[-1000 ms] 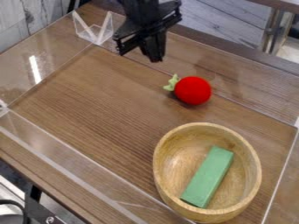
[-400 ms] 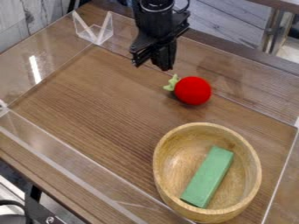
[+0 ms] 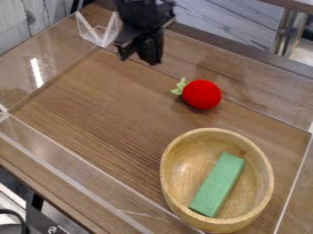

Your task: Move the red fruit to the left

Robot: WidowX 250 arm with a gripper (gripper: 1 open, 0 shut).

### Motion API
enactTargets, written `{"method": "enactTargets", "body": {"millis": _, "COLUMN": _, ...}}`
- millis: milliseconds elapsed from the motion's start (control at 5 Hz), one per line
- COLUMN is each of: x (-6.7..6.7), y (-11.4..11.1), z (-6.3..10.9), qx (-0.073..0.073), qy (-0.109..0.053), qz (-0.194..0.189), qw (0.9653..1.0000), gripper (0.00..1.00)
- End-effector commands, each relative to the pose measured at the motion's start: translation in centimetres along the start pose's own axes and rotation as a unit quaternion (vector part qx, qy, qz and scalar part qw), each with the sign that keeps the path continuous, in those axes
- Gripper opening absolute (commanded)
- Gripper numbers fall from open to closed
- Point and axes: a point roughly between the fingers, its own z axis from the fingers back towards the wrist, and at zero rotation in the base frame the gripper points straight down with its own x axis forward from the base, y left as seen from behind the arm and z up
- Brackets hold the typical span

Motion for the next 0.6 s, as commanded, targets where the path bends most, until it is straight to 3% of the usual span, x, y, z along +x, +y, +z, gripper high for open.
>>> {"method": "enactTargets", "body": {"millis": 0, "x": 0.9, "y": -1.1, "z": 2.2, "qx": -0.039, "qy": -0.024, "qz": -0.011, "qw": 0.9989, "gripper": 0.00}}
{"method": "enactTargets", "body": {"millis": 400, "x": -1.8, "y": 0.0, "z": 1.3, "qx": -0.028, "qy": -0.022, "qz": -0.029, "qw": 0.9989, "gripper": 0.00}}
